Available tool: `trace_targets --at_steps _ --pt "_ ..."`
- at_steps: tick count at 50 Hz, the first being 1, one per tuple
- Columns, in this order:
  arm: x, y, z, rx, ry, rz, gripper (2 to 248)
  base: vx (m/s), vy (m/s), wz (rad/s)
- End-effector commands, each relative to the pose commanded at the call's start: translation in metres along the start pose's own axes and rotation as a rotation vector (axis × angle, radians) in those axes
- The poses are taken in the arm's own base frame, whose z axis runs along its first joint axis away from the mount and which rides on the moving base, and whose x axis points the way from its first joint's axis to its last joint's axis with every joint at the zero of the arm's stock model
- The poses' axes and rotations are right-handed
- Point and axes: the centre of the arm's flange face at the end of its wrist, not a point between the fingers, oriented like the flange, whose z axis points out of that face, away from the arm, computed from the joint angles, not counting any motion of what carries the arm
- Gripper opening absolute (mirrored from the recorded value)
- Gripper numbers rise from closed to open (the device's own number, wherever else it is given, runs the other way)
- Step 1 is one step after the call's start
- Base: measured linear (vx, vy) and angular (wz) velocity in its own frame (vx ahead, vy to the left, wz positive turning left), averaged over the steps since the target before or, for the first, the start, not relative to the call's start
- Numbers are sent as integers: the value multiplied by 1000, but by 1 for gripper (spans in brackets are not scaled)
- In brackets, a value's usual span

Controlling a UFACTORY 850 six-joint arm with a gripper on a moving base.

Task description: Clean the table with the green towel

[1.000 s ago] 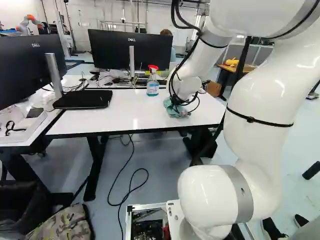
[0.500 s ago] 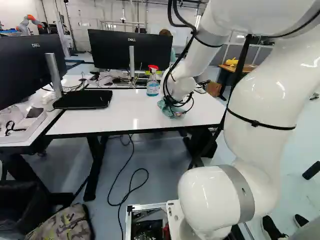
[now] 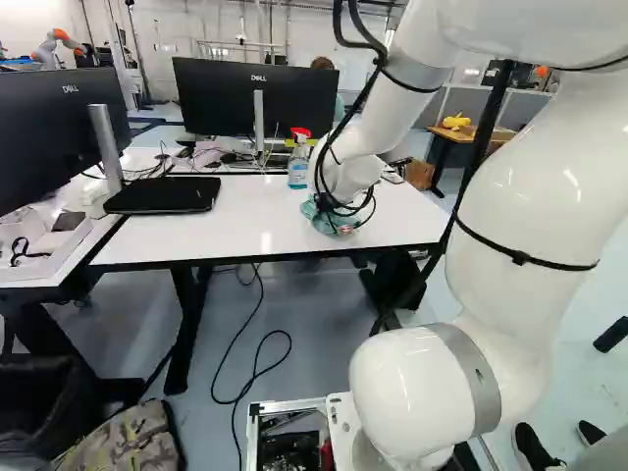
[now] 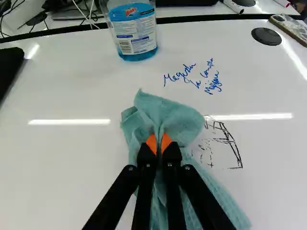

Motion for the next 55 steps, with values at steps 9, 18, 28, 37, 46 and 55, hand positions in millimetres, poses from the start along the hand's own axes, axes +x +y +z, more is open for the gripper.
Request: trace_targets --at_steps 9,18,28,37,46,55 --pt "4 0 -9 2 20 0 31 0 0 0" --pt "9 0 -18 3 43 1 31 0 0 0" --pt "14 -2 -29 8 68 -1 31 0 0 0" --pt "9 -10 -38 22 75 -14 31 0 0 0" --pt "0 -19 -46 41 74 -31 31 0 0 0" --pt "-5 -23 -50 48 74 -32 31 0 0 0"
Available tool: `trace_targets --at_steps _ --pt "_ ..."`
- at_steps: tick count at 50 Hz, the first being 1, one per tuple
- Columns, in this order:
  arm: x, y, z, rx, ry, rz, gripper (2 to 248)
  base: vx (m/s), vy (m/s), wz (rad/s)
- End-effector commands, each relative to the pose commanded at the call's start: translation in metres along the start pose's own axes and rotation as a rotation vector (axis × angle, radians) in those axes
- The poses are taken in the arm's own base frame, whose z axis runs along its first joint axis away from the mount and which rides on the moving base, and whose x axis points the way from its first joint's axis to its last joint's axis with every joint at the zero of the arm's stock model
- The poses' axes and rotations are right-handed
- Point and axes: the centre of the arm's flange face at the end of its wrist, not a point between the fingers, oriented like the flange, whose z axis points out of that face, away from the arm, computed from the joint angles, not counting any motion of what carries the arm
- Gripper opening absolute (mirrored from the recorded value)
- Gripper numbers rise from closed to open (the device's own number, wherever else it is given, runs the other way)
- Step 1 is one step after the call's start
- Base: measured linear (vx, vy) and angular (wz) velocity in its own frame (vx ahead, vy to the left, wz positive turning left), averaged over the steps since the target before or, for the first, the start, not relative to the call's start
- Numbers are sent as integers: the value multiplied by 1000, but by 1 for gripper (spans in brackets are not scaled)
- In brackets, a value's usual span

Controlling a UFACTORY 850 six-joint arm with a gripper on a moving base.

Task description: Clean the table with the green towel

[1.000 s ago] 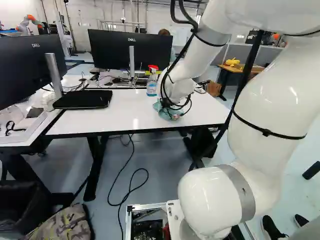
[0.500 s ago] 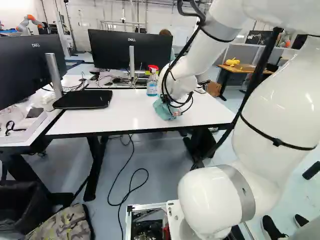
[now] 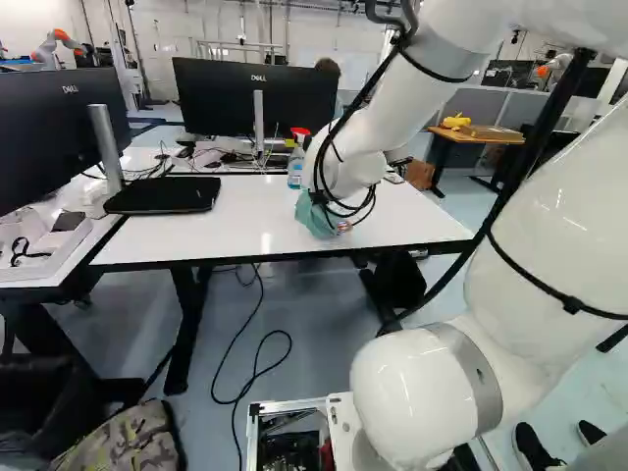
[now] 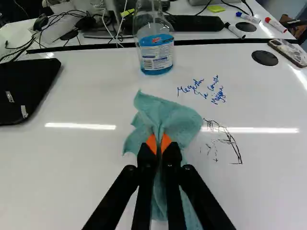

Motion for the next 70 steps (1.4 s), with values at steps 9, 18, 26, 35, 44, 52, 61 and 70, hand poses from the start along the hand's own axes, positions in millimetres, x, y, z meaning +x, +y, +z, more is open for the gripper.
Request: trace_targets --at_steps 9,18,26,35,44,52,61,70 --pt "-3 -2 -2 -3 -3 26 31 0 0 0" --pt "-5 -3 -4 -10 -9 74 31 0 0 0" --pt "-8 -4 -6 -19 -17 126 31 0 0 0" --pt "-10 -6 -7 -29 -25 188 31 0 0 0" --pt "-11 -7 -8 -36 -30 230 31 0 0 0" --pt "-11 -7 -8 -36 -30 230 31 0 0 0" --pt "-11 -7 -8 -36 -30 230 31 0 0 0" --pt "-9 -6 -11 -34 -19 231 31 0 0 0"
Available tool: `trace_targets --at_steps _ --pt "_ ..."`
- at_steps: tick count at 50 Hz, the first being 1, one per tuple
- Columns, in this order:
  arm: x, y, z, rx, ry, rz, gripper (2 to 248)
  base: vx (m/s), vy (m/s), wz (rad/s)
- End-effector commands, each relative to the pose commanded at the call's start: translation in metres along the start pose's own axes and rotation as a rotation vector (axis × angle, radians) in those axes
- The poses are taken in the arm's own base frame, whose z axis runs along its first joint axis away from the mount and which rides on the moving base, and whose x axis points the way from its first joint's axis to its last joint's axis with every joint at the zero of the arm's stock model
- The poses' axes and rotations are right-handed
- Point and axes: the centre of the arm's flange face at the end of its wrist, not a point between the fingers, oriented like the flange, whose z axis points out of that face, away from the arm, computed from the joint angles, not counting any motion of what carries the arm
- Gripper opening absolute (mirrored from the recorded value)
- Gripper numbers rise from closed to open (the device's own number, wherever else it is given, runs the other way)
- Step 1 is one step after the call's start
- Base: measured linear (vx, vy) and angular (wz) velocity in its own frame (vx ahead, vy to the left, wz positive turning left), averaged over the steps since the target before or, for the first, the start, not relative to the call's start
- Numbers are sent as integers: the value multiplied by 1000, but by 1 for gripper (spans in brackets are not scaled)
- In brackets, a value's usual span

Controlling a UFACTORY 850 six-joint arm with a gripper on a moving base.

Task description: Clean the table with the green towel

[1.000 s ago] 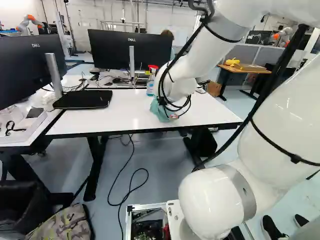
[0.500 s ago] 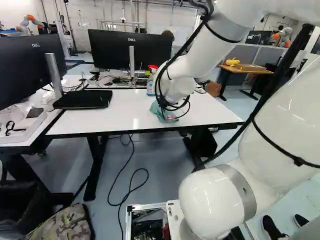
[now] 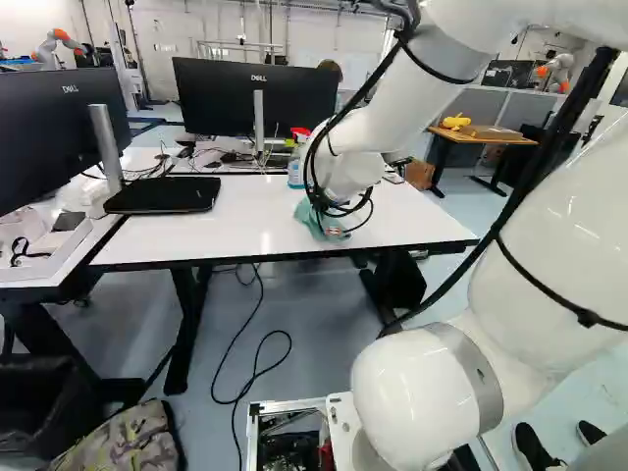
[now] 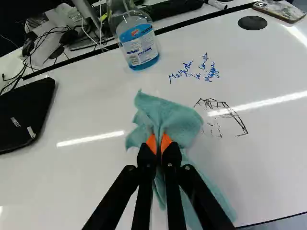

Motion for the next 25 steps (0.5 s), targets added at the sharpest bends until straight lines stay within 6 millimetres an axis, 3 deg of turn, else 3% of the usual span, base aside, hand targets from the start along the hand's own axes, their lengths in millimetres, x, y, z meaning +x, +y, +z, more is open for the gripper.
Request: trace_targets --at_steps 25 --pt "35 17 3 -35 54 45 31 0 0 0"
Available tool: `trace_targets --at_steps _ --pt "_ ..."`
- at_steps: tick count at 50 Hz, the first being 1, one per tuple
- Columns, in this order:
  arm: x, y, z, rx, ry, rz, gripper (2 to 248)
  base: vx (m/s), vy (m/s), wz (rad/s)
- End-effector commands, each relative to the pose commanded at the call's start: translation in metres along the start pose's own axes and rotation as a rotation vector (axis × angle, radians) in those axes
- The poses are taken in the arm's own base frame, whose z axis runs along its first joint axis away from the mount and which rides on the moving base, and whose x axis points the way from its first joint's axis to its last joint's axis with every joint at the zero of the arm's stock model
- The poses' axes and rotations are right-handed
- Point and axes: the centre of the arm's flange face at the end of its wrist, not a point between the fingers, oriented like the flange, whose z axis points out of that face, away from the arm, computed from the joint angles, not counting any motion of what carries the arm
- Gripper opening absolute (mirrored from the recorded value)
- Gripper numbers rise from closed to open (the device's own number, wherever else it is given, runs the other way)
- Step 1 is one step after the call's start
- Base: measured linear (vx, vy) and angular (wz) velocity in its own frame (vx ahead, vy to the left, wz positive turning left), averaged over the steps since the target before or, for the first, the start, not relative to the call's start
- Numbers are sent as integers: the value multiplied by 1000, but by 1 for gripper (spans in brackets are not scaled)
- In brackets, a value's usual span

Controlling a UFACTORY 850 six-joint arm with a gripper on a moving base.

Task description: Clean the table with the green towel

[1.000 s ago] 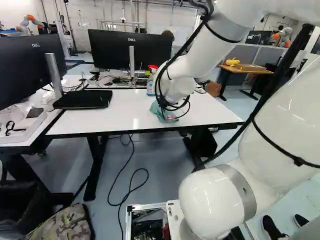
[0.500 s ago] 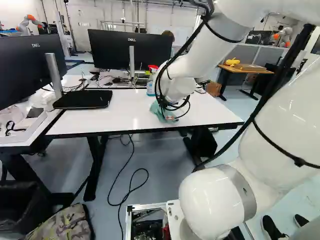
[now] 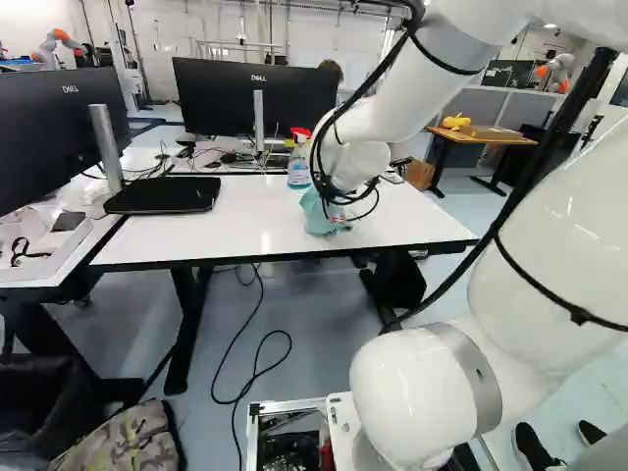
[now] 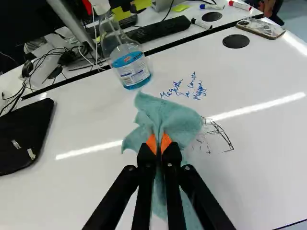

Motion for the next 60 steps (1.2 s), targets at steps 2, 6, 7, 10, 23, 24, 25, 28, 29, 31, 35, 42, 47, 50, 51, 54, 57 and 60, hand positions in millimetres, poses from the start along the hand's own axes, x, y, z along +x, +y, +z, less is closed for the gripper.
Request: trace_targets --at_steps 2,6,7,10,23,24,25,28,29,31,35,42,47,50,51,54,57,60 --pt "1 2 1 -5 1 1 31 0 0 0" --pt "4 7 2 -12 4 -3 31 0 0 0" --pt "5 9 3 -14 5 -5 31 0 0 0" --pt "7 12 4 -19 7 -13 31 0 0 0" --pt "16 29 8 -38 14 -57 31 0 0 0" --pt "17 30 8 -40 14 -61 31 0 0 0" --pt "17 31 9 -41 14 -64 31 0 0 0" --pt "20 35 10 -46 16 -75 31 0 0 0" --pt "21 36 11 -47 16 -79 31 0 0 0" --pt "22 38 12 -49 16 -86 31 0 0 0" --pt "27 41 16 -54 17 -90 31 0 0 0" --pt "36 40 26 -56 17 -89 31 0 0 0" --pt "41 38 33 -56 18 -89 31 0 0 0" --pt "43 38 37 -56 15 -89 31 0 0 0" --pt "43 38 38 -56 14 -89 31 0 0 0" --pt "41 38 40 -58 9 -89 31 0 0 0" --pt "40 39 43 -59 2 -89 31 0 0 0" --pt "38 39 45 -60 -4 -89 31 0 0 0"
